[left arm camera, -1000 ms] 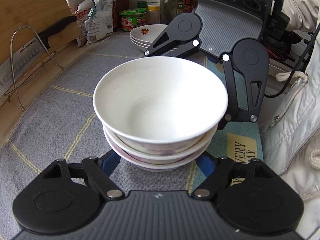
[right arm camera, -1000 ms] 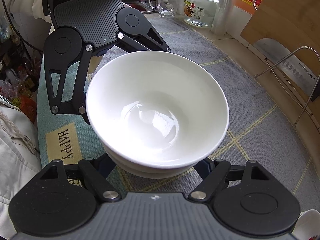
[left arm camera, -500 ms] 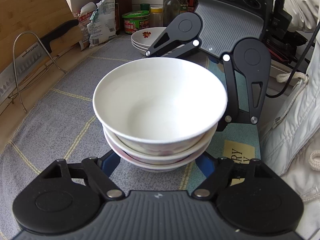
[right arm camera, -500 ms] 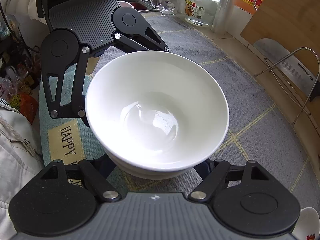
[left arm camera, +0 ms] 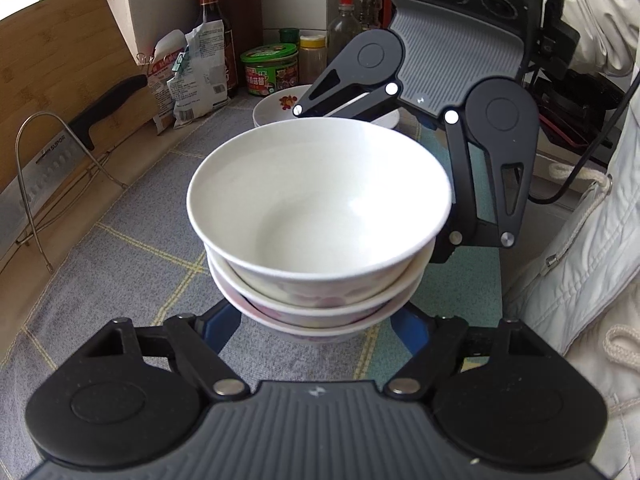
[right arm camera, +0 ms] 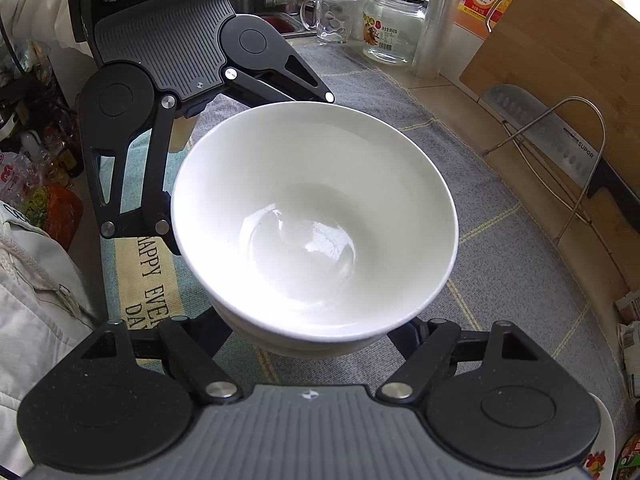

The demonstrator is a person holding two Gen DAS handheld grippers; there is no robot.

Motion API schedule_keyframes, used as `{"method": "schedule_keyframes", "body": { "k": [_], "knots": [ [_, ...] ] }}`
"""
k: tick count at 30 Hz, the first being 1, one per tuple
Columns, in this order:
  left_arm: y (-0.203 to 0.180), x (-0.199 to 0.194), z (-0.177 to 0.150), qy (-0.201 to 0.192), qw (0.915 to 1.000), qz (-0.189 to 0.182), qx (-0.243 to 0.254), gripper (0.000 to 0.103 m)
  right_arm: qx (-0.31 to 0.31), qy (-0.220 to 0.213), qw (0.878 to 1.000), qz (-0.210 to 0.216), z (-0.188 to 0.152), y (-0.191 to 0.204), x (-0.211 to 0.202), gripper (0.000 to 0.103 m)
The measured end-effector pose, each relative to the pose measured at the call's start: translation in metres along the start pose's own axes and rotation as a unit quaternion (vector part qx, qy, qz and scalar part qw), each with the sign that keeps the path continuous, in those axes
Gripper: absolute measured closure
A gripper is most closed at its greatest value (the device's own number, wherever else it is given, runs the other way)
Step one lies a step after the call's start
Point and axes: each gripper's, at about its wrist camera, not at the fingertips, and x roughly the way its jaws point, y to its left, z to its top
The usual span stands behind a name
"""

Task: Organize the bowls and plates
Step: 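Carry the bowl stack with both grippers over to the white plate stack, then lower the bowl stack onto the plates with both grippers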

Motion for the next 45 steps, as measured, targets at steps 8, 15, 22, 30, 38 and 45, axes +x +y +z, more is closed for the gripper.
{"method": "schedule_keyframes", "body": {
  "k": [8, 15, 22, 30, 38, 45],
  "knots": [
    [-0.011, 0.018, 0.036, -0.012, 0.9999, 0.012, 0.002, 0.022, -0.009, -0.008, 1.0, -0.005, -0.027, -0.023, -0.035, 0.018],
    [-0.014, 0.041, 0.075, -0.025, 0.9996, 0.01, 0.012, 0.022, -0.01, -0.011, 1.0, -0.015, -0.054, -0.048, -0.068, 0.018],
    [-0.015, 0.066, 0.112, -0.041, 0.9985, 0.002, 0.036, 0.022, 0.0, -0.01, 0.999, -0.044, -0.087, -0.072, -0.1, 0.018],
    [-0.012, 0.104, 0.145, -0.042, 0.997, -0.009, 0.064, 0.022, 0.022, -0.005, 0.997, -0.073, -0.121, -0.102, -0.117, 0.018],
    [-0.002, 0.139, 0.157, -0.028, 0.9971, -0.016, 0.069, 0.022, 0.039, 0.011, 0.996, -0.08, -0.142, -0.129, -0.108, 0.018],
    [0.005, 0.157, 0.161, -0.014, 0.998, -0.023, 0.057, 0.022, 0.044, 0.02, 0.996, -0.07, -0.152, -0.144, -0.096, 0.018]
  ]
}}
